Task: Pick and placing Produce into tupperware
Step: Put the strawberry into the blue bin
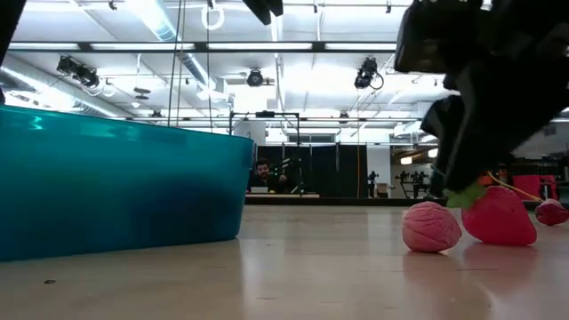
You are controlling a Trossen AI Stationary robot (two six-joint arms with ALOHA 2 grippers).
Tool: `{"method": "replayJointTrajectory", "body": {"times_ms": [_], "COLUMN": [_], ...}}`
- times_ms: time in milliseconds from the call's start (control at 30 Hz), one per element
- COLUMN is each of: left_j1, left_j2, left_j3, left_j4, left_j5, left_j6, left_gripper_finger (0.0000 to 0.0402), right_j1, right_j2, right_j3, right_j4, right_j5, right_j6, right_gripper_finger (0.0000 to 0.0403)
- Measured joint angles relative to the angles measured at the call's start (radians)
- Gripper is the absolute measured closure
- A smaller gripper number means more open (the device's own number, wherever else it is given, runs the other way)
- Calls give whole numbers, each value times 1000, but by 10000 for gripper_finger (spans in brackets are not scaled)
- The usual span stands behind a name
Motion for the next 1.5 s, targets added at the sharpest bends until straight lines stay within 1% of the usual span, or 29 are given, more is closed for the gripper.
{"method": "replayJointTrajectory", "body": {"times_ms": [67,167,267,367,400,533,600,700,800,867,933,967,1100,1133,1267,1333,1500], "left_j1": [-4,-5,-5,-5,-5,-3,2,9,10,10,10,10,10,10,13,14,14], "left_j2": [0,1,1,1,1,-6,-19,-55,-97,-128,-150,-156,-163,-162,-163,-163,-160], "left_j3": [0,0,0,0,0,-2,0,15,52,76,102,116,170,180,190,185,182], "left_j4": [0,0,0,0,0,-1,-3,-15,-19,4,18,31,31,30,31,26,17], "left_j5": [0,0,0,0,0,-8,-34,-103,-194,-250,-269,-270,-270,-270,-270,-270,-269], "left_j6": [-1,-2,-2,2,13,51,51,53,53,54,54,54,85,97,104,103,103], "left_gripper_finger": [111,111,111,111,111,111,111,111,111,111,111,111,111,111,111,111,111], "right_j1": [6,12,12,12,12,5,-4,-28,-65,-99,-132,-148,-184,-184,-179,-180,-186], "right_j2": [14,18,14,10,10,10,10,10,10,19,43,64,189,221,349,399,460], "right_j3": [0,-2,-2,-1,-1,-1,10,41,79,116,158,182,296,325,442,494,558], "right_j4": [-3,-6,-7,6,4,66,143,304,419,475,487,488,499,503,495,456,386], "right_j5": [0,9,60,86,90,111,116,119,119,120,113,94,-33,-52,-63,-79,-83], "right_j6": [4,4,-1,-2,-7,-19,-82,-187,-316,-371,-417,-429,-471,-478,-505,-515,-525], "right_gripper_finger": [239,272,321,382,391,394,398,398,399,400,400,400,401,401,402,402,400]}}
